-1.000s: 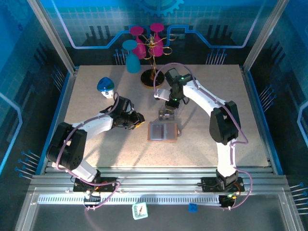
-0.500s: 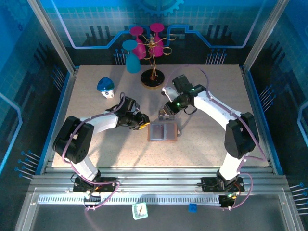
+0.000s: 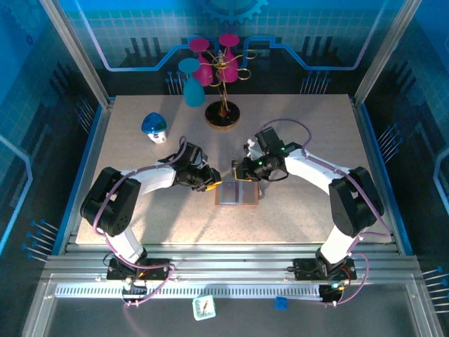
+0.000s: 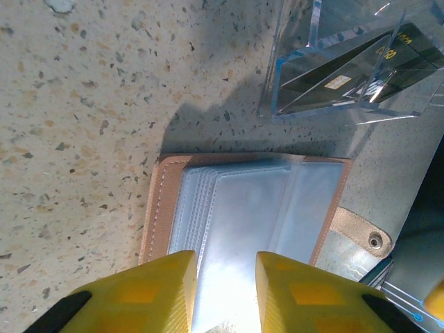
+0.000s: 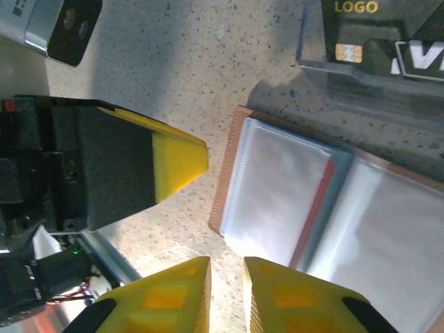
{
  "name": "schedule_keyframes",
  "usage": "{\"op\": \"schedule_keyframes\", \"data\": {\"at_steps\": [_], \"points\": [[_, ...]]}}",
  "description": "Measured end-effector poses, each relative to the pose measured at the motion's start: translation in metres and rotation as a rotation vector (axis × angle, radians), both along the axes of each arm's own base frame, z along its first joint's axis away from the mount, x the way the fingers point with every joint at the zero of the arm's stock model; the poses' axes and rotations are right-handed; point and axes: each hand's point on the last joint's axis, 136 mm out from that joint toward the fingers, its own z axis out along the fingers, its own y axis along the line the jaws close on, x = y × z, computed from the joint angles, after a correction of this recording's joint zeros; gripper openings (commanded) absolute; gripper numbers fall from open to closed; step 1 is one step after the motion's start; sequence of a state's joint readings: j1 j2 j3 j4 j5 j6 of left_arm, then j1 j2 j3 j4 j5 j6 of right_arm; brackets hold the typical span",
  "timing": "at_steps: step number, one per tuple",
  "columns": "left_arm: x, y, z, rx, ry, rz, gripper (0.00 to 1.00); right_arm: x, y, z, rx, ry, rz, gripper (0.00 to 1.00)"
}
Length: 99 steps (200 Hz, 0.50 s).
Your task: Take the credit cards out of the card holder
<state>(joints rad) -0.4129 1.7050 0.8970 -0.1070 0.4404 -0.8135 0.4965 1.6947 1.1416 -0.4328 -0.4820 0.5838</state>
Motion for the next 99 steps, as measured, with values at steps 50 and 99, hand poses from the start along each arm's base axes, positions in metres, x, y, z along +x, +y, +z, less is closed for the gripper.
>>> {"op": "schedule_keyframes", "data": {"at_steps": [50,99], "points": [[-0.002,0.0,-0.004,0.004,0.009,-0.003,0.15,-0.005,0.006,-0.008,0.04,0.07,-0.049,0.21],[-0.011,0.001,-0.024,0.026,0.064,-0.009,0.09,-0.005,0.017,-0.022,0.058,0.12,-0.055,0.21]]}}
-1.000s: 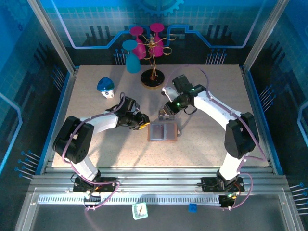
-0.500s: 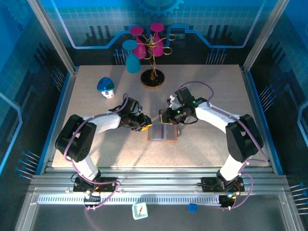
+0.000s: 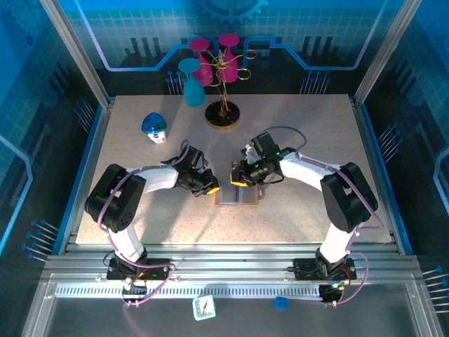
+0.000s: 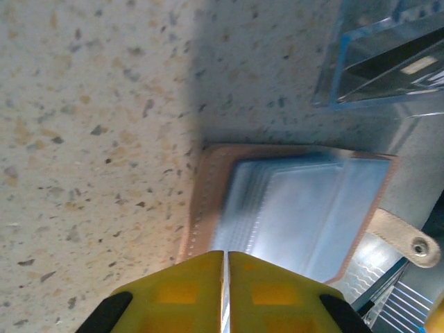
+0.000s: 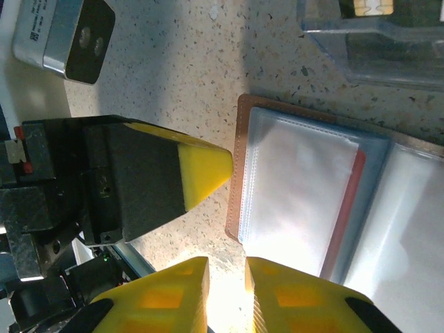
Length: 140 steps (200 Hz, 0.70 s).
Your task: Take the credit cards out of the card holder
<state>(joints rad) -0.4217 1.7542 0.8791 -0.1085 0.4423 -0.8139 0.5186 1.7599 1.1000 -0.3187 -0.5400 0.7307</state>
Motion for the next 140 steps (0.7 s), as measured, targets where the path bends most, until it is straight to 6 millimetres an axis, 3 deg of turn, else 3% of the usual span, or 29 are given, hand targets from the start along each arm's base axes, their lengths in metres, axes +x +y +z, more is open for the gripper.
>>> {"op": "schedule_keyframes", "data": {"at_steps": [140], "points": [[-0.008,0.003,-0.01,0.018,0.037,-0.005,0.08,-0.01,0.013,-0.035,-0.016,0.087,0.019,0.33]]}}
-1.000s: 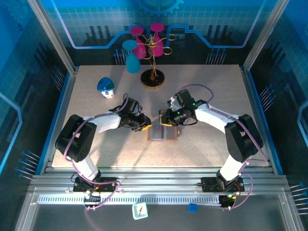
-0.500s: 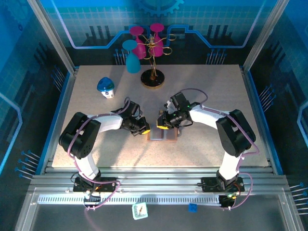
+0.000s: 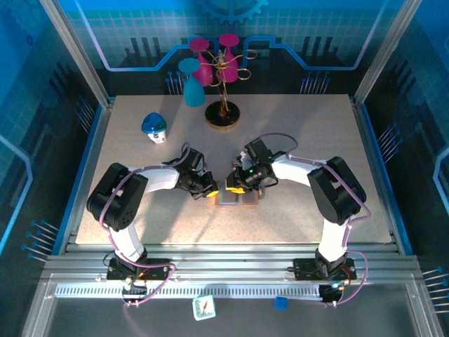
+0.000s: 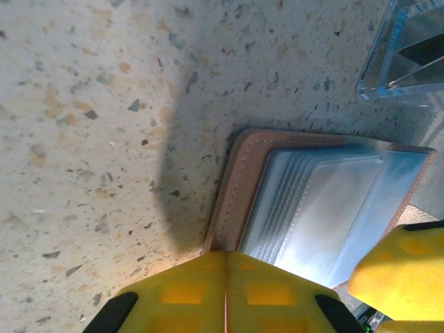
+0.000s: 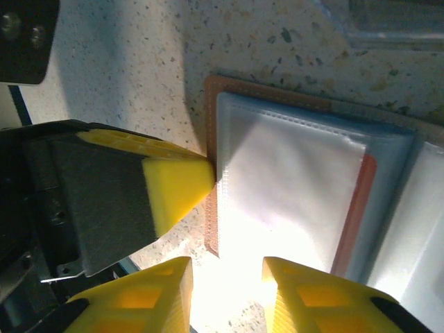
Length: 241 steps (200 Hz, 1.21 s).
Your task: Take the credit cards out of the card holder
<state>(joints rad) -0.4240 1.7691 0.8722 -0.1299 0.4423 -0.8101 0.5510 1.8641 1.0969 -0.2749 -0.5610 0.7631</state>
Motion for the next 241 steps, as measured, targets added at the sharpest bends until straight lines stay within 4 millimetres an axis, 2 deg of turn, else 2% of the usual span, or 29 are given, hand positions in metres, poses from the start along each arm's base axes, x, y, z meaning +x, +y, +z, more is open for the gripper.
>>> {"op": "schedule_keyframes", "data": {"at_steps": [51,156,241], "points": [[-0.002,0.001,-0.001,0.004,0.009,-0.001,0.08,-0.003,-0.003,-0.012,-0.025,0.027,0.0,0.34],[-0.004,0.002,-0.002,0.01,0.015,-0.006,0.07,-0.005,-0.007,-0.017,-0.05,0.019,0.005,0.34],[-0.005,0.007,0.004,0.037,0.006,0.008,0.09,-0.008,-0.009,-0.019,0.058,0.011,-0.02,0.33]]}}
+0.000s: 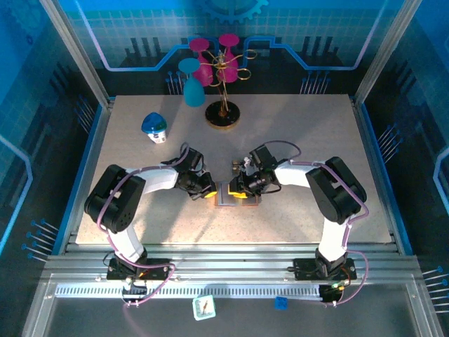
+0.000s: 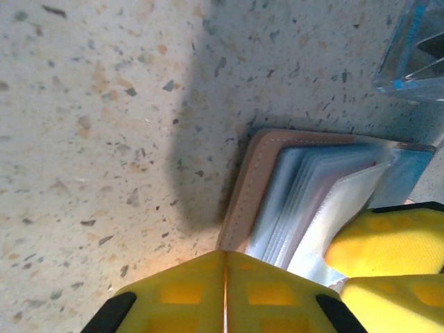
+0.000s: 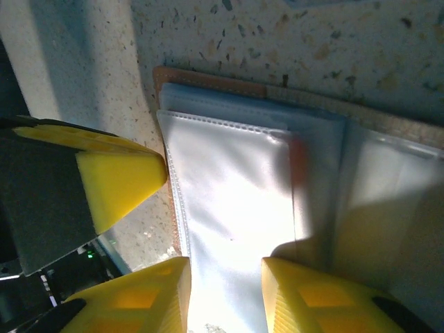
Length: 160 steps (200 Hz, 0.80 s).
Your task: Take the credit cards out of the card holder
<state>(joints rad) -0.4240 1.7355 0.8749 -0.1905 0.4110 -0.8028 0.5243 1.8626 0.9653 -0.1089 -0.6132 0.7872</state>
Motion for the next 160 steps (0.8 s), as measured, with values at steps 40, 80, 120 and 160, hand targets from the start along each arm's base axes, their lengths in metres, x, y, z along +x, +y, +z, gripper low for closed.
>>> {"op": "schedule_keyframes", "data": {"at_steps": [40,80,120,160], "points": [[0.008,-0.004,0.022,-0.031,-0.066,0.01,0.18,0.0,-0.001,0.0,0.062,0.004,-0.021,0.32],[0.005,-0.016,0.027,-0.057,-0.071,-0.003,0.22,-0.001,-0.002,-0.001,0.108,0.004,-0.033,0.32],[-0.002,-0.026,0.027,-0.067,-0.057,-0.016,0.26,-0.001,-0.002,0.0,0.133,0.004,-0.039,0.31],[-0.003,-0.029,0.027,-0.074,-0.055,-0.013,0.28,-0.002,-0.002,0.0,0.137,0.004,-0.04,0.31]]}}
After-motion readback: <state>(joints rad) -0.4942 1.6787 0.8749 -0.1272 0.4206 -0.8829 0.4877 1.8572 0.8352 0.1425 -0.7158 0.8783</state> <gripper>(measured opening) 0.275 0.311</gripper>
